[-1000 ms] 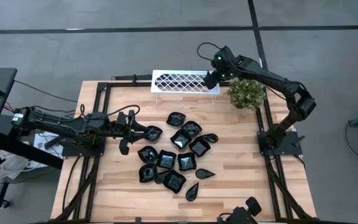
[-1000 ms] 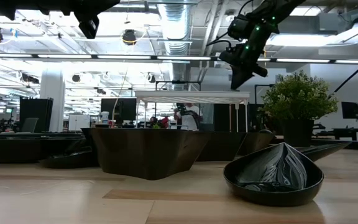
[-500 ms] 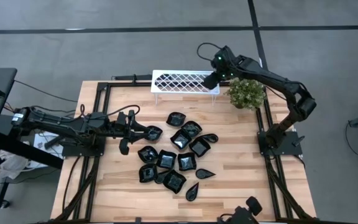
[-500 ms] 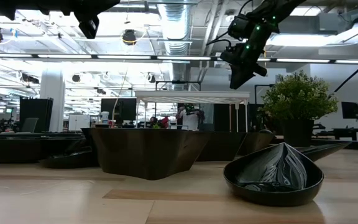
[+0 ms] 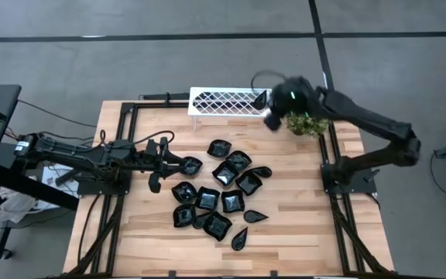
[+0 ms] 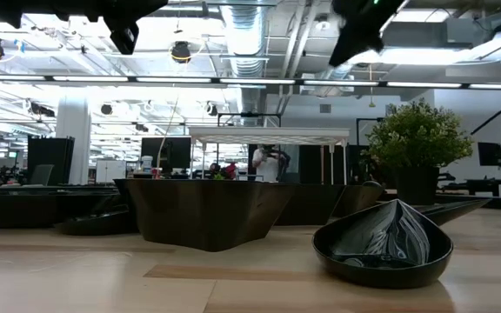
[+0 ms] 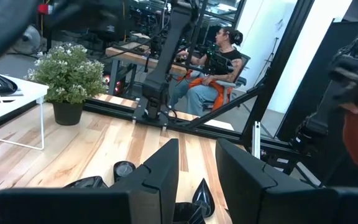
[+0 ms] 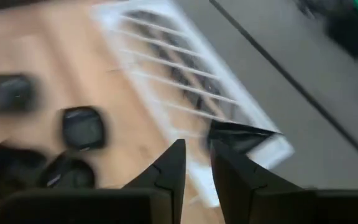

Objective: Pick & Place Mini shaped plates
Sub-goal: Stack the drop-shaped plate on top of the drop-shaped plate on the shelf

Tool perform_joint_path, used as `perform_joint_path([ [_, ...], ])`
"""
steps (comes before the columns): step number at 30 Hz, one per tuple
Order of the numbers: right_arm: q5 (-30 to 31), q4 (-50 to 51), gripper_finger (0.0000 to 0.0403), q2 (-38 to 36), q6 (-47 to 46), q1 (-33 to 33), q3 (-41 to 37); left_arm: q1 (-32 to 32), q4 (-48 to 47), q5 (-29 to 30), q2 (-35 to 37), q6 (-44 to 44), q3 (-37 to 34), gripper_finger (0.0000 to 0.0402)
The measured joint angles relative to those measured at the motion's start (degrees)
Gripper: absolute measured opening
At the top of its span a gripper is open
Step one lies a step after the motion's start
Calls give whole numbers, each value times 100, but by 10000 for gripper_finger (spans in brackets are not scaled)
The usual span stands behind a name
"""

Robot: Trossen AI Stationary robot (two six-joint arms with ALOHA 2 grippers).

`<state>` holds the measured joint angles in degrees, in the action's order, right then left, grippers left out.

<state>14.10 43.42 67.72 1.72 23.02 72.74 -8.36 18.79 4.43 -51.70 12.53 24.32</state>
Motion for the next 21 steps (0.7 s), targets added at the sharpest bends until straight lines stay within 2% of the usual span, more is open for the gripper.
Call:
perform_joint_path([
  [6, 540, -44, 70, -1019, 37, -2198, -1237, 0, -17, 0, 0, 45, 0, 108],
  [12, 324, -45, 70, -1337, -470, -4081, -2465, 0, -17, -1, 0, 168, 0, 108],
  [16, 220, -360, 70, -1053, -955, -4880, -2866, 0, -11, 0, 0, 168, 0, 108],
  [21, 224, -1179, 70, -454, -863, -5304, -2915, 0, 7, 0, 0, 168, 0, 108],
])
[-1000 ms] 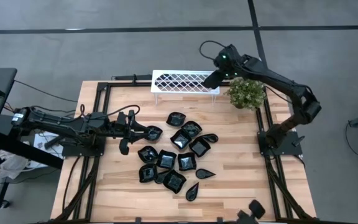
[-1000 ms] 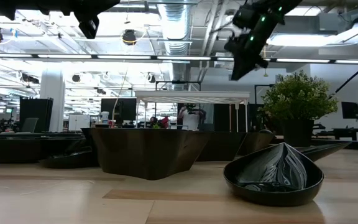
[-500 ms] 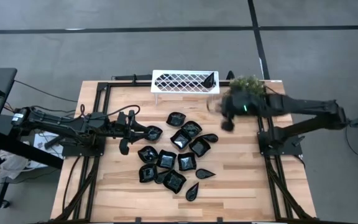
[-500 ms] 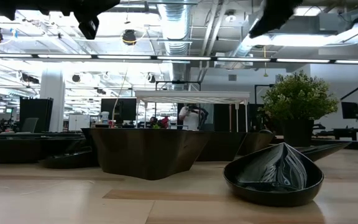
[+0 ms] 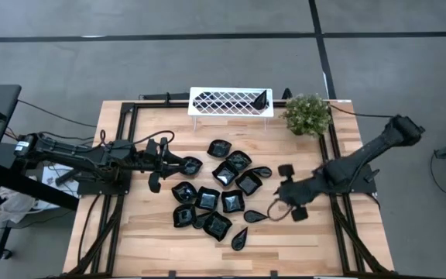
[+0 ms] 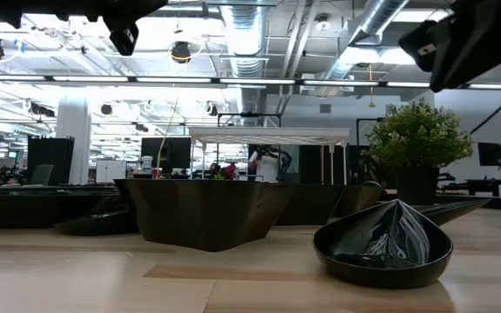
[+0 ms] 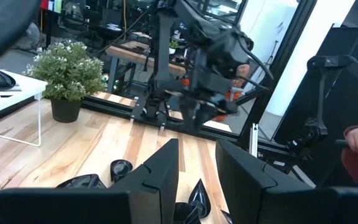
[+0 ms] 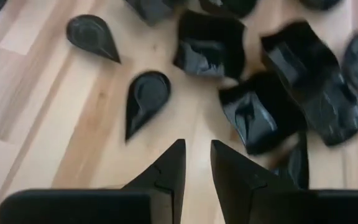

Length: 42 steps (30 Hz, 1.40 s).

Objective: Pick & Place Mini shaped plates
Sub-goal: Stack the drop-shaped plate on top of the drop-shaped plate on the shelf

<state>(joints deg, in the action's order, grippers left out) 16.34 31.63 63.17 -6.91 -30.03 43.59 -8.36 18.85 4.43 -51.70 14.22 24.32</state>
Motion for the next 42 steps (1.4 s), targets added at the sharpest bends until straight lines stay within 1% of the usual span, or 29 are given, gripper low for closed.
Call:
perform_joint_path([
  [5, -27, -778, 70, 652, 840, -118, 4, -2, -11, 0, -24, 113, 0, 108],
  [11, 40, -884, 70, 1369, 1595, -83, 127, 0, 5, 0, -25, 258, -76, 108],
  [16, 22, -906, 70, 1778, 1609, 12, 326, -2, 11, 0, -22, 323, -74, 108],
  [20, 21, -815, 70, 1905, 1156, 60, 341, -6, 4, 0, -22, 431, -74, 108],
  [26, 32, -801, 70, 1937, 887, 9, 345, -124, 6, 1, -22, 418, -74, 108],
  [28, 154, -680, 70, 1936, 722, 1, 348, -133, 12, 2, -22, 412, -74, 108],
  [30, 487, -292, 70, 1900, 356, 22, 350, -133, 35, 2, -22, 411, -74, 108],
  [34, 1493, 590, 70, 1583, -700, 167, 348, -133, 65, 2, -22, 388, -74, 108],
  [36, 1865, 757, 70, 1330, -910, 283, 345, -133, 104, 2, -22, 245, -74, 108],
  [37, 1924, 779, 70, 1203, -925, 384, 345, -133, 135, 2, -22, 153, -74, 108],
  [39, 1789, 792, 70, 957, -839, 706, 345, -133, 219, 2, -22, 19, -74, 108],
  [42, 1138, 700, 70, 673, -641, 1357, 265, -131, 276, 2, -22, -42, -74, 108],
])
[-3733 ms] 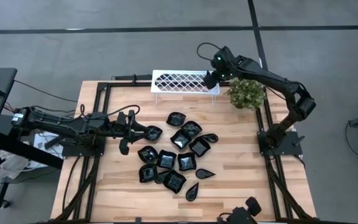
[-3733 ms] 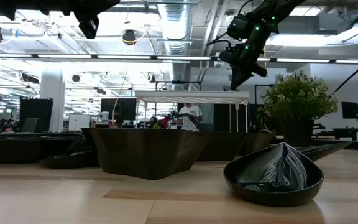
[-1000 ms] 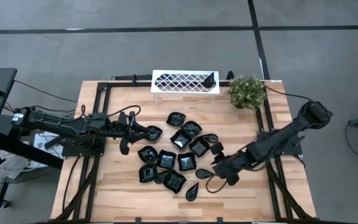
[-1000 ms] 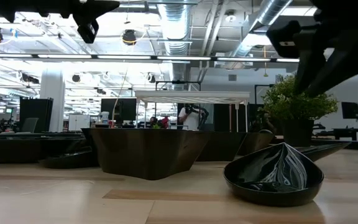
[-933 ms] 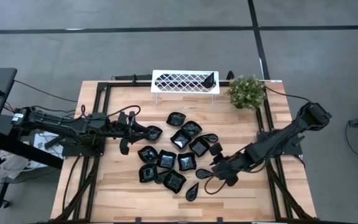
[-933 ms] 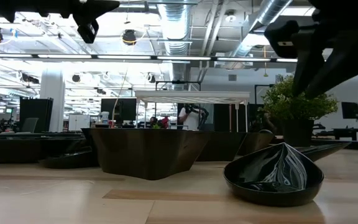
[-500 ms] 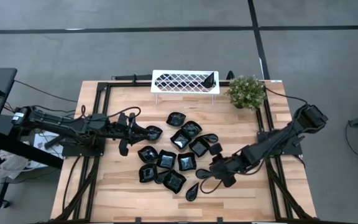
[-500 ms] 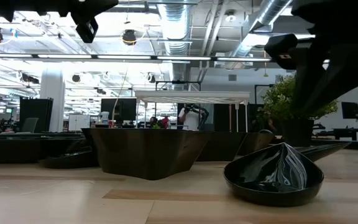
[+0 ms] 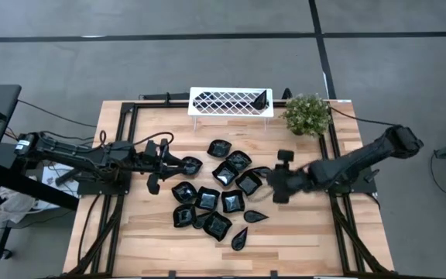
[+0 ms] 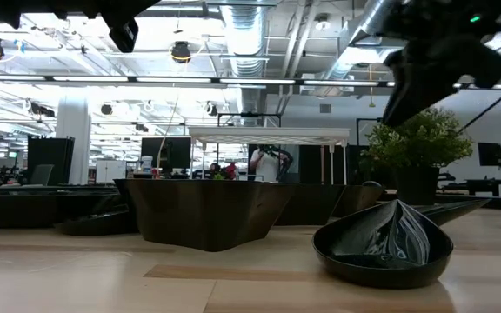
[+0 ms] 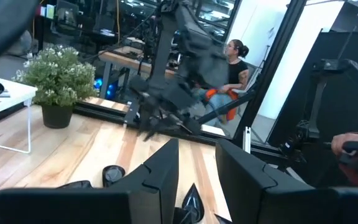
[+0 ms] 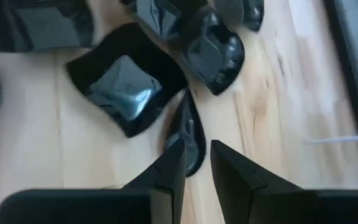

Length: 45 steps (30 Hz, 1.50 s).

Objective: Pick & Place Mini shaped plates
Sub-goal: Stack the drop-shaped plate on top of the drop-shaped plate on the shelf

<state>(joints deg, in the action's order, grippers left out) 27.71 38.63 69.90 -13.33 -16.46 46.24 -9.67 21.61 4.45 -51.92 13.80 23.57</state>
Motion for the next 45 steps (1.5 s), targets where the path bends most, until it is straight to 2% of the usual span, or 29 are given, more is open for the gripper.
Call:
perform_joint_path([
  [7, -1673, -659, 70, -315, 795, 1615, -537, 4, 18, 0, 0, -6, 0, 108],
  [12, -2583, -1207, 70, -173, 1232, 2413, -816, 74, 30, 0, 0, -125, 0, 108],
  [18, -2910, -1568, 70, 383, 1378, 2703, -851, 83, 30, -2, 0, -155, 0, 108],
  [28, -2943, -1869, 70, 1387, 1658, 2703, -857, 83, 33, -2, 0, -137, 2, 108],
  [41, -2941, -1831, 70, 1476, 1839, 2714, -855, 81, 33, -2, 0, -134, 2, 108],
  [45, -2941, -1830, 55, 1476, 1839, 2714, -855, 81, 33, -2, 0, -133, 2, 108],
])
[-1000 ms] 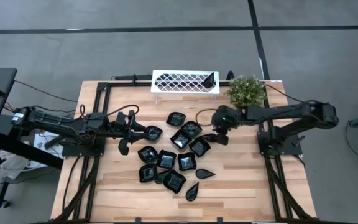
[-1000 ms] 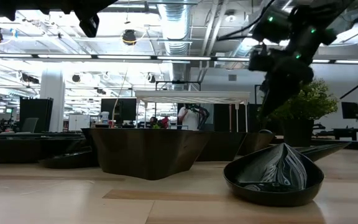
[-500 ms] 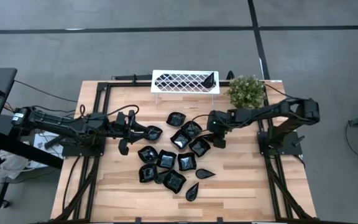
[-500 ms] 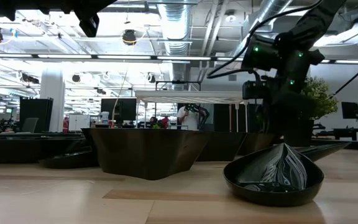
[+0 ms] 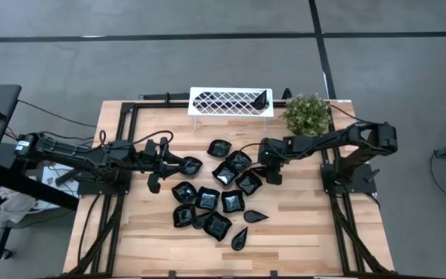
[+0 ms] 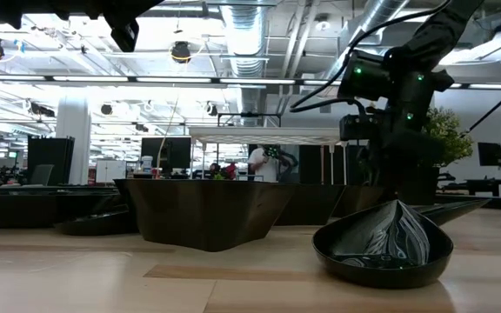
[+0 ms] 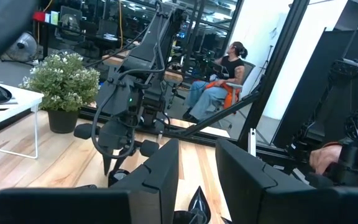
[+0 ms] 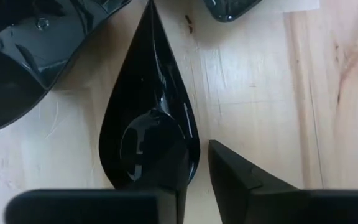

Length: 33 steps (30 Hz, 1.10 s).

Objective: Pick & Place Mini shaped plates
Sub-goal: Stack the drop-shaped plate on top of the drop-shaped plate on the shelf

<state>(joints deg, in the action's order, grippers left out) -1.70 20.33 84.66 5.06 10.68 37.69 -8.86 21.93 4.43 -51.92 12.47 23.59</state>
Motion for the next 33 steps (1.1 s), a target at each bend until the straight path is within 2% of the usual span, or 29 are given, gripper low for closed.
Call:
perform_joint_path([
  [6, -2, -2, 6, -3, -2, 0, 10, 0, 0, 0, 0, 0, 0, 108],
  [14, 1, 138, 10, -7, -61, 0, 22, 0, 0, 0, 0, 0, 0, 108],
  [24, 32, 1091, 2, -2, -153, 0, 545, 0, 0, 0, 0, 0, 1, 108],
  [29, 256, 1493, 3, -2, -211, 12, 824, 0, 0, 0, 0, 0, 0, 108],
  [33, 324, 1635, 2, -236, -254, 62, 884, -2, 0, 0, 0, 0, 0, 108],
])
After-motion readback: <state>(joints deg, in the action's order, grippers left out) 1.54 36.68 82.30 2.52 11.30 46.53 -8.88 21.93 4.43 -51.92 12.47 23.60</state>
